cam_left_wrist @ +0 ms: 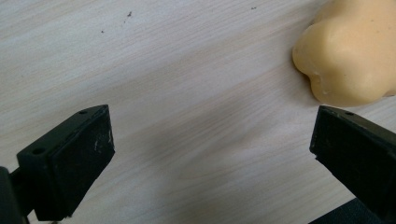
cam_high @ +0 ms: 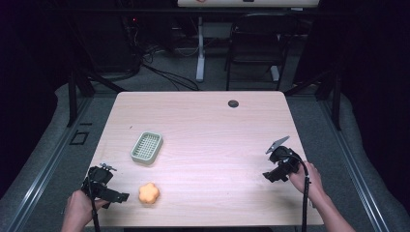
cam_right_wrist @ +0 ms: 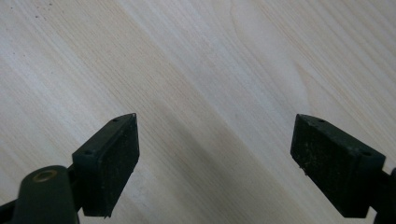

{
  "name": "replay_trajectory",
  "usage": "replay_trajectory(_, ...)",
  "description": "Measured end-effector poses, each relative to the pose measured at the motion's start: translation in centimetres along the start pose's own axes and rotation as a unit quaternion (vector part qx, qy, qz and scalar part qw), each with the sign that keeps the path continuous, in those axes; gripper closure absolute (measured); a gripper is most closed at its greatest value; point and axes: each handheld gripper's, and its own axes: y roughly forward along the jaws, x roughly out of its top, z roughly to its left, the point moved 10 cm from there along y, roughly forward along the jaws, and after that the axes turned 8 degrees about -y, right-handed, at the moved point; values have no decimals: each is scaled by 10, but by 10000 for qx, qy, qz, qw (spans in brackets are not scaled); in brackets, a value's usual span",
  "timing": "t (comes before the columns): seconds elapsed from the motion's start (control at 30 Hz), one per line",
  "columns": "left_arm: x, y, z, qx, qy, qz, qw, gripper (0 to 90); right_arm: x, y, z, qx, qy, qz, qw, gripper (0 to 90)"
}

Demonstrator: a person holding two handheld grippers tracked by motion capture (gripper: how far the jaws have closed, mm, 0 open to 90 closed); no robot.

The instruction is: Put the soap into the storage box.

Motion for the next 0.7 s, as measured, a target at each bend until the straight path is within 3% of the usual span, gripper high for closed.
replay_trajectory(0.27,3,-2,-7,-32,124,54,9999,0,-1,0,2,26,127,-66,9999,153)
replay_trajectory(0.7,6,-7,-26,-130,316,58,9994,0,-3,-1,1,13,56,12,10000,152)
